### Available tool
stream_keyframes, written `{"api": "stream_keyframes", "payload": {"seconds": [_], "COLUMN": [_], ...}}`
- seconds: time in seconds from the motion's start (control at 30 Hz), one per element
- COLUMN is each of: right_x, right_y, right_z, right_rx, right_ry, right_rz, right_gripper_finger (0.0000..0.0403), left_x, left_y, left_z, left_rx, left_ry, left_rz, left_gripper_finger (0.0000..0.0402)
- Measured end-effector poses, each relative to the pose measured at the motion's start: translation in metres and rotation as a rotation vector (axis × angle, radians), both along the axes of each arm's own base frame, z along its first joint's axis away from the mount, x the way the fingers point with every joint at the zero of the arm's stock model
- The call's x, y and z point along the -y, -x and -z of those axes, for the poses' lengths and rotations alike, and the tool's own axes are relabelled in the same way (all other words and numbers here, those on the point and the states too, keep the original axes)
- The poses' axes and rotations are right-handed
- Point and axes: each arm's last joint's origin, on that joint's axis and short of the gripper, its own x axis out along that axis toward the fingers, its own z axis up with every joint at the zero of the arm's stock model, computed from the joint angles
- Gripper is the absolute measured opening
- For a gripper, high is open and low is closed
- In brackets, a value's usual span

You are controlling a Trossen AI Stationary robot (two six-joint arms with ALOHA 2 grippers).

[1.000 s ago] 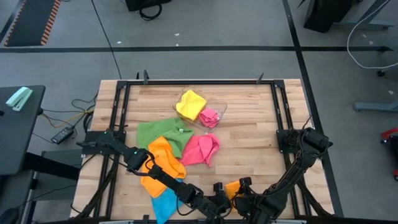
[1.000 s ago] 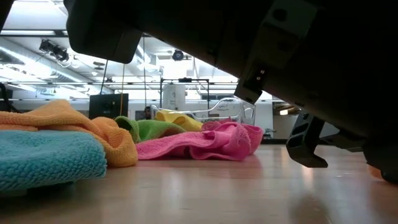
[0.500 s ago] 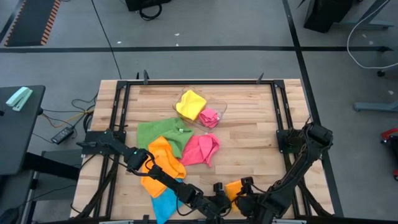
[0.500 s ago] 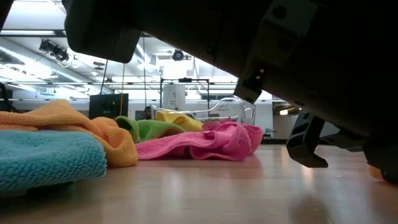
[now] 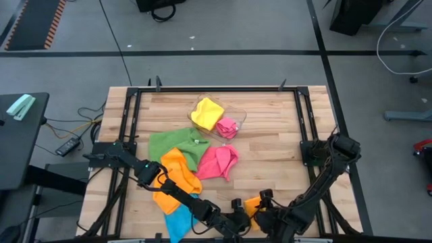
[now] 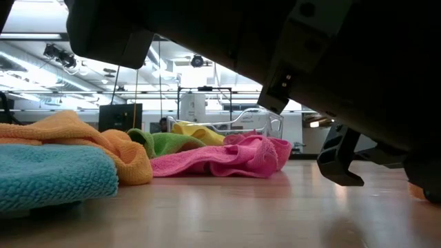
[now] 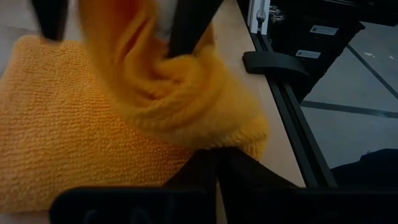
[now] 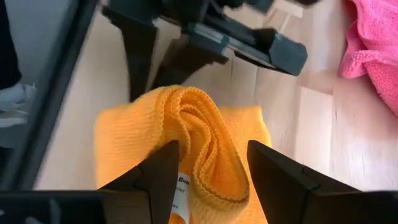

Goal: Fold microfiber towels
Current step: Fold the right orange microfiber cloth

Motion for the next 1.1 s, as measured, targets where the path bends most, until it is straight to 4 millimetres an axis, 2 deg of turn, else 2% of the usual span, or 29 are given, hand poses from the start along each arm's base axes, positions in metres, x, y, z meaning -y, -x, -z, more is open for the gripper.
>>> {"api": "stream_keyframes", "payload": {"seconds": [0.2, 0.33, 0.6, 0.9, 1.1], "right_x": [0.014, 0.022, 0.02, 0.02, 0.02], "right_y": [-0.004, -0.003, -0.001, -0.001, -0.001], "right_z": [0.023, 0.032, 0.035, 0.035, 0.035], "right_rx": [-0.012, -0.022, -0.001, 0.0, 0.001], "right_ry": [-0.026, -0.017, -0.042, -0.044, -0.048], "right_rz": [-0.004, 0.019, 0.026, 0.026, 0.029], "right_gripper_finger": [0.02, 0.02, 0.02, 0.02, 0.02], "left_x": [0.0, 0.0, 0.005, 0.017, 0.025], "left_y": [0.0, 0.0, 0.003, 0.013, 0.023], "left_z": [0.0, 0.0, -0.002, -0.031, -0.036], "left_rx": [0.0, 0.0, 0.001, 0.044, 0.005], "left_ry": [0.0, 0.0, -0.001, -0.06, -0.115], "left_rz": [0.0, -0.001, 0.01, 0.04, 0.054], "left_gripper_finger": [0.0016, 0.0023, 0.0012, 0.0018, 0.0009]}}
